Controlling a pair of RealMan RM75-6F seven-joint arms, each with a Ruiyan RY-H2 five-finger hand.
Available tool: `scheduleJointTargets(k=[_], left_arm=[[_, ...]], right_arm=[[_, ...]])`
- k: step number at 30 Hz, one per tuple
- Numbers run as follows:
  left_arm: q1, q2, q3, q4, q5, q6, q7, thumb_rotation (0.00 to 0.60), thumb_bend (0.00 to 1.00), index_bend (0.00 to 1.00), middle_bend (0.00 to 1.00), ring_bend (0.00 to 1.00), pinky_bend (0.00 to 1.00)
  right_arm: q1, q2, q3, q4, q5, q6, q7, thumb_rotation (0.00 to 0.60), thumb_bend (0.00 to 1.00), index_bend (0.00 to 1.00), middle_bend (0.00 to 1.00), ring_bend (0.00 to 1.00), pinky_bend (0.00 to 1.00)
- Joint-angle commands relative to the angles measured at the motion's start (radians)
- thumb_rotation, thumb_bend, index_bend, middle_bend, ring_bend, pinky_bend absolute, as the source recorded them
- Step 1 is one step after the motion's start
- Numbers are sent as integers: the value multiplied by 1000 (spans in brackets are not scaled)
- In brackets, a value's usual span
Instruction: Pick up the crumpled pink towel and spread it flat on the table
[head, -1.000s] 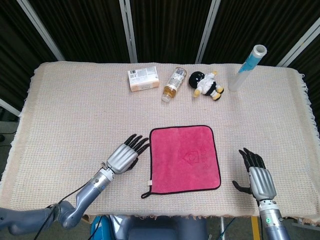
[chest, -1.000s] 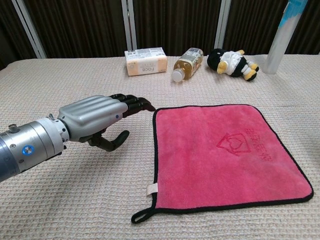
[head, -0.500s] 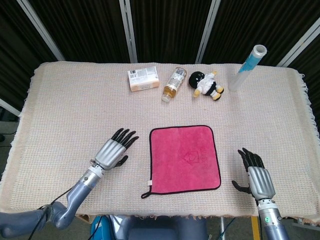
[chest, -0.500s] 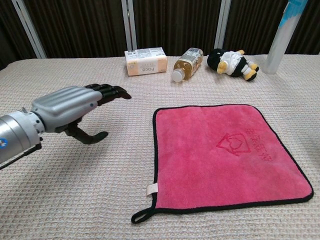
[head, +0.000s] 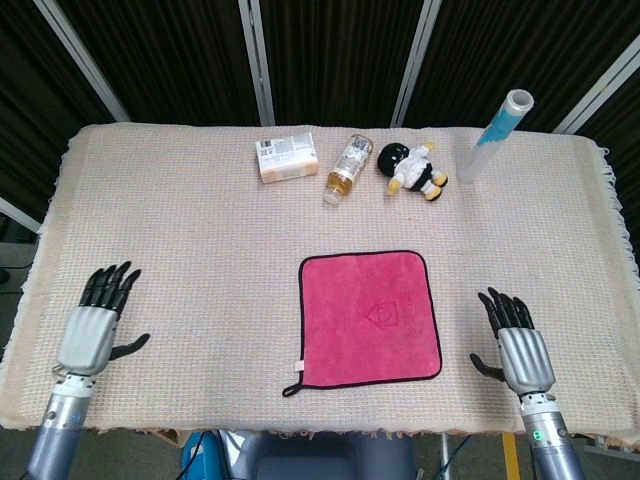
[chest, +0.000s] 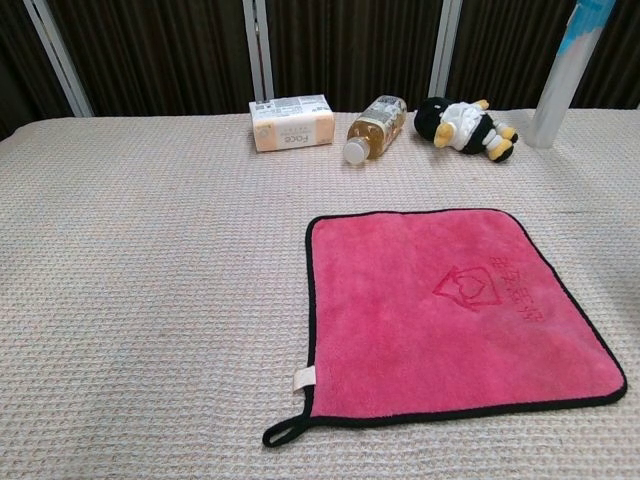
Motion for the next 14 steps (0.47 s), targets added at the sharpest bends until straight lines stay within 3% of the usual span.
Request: scheduleJointTargets(k=[1, 7, 14], left_arm=[[69, 24, 14, 51, 1, 81, -30, 600, 8, 39, 0, 0, 0], [132, 48, 11, 112, -23, 115, -145, 600, 8, 37, 0, 0, 0], [155, 56, -8, 158, -29, 114, -196, 600, 8, 37, 0, 0, 0]], right_arm=[[-6, -32, 13, 39, -21, 44, 2, 600, 236, 0, 0, 0, 0], [-18, -82, 68, 120, -42, 150, 52, 600, 237, 0, 0, 0, 0], [-30, -57, 80, 137, -48, 178, 119, 600, 237, 0, 0, 0, 0]])
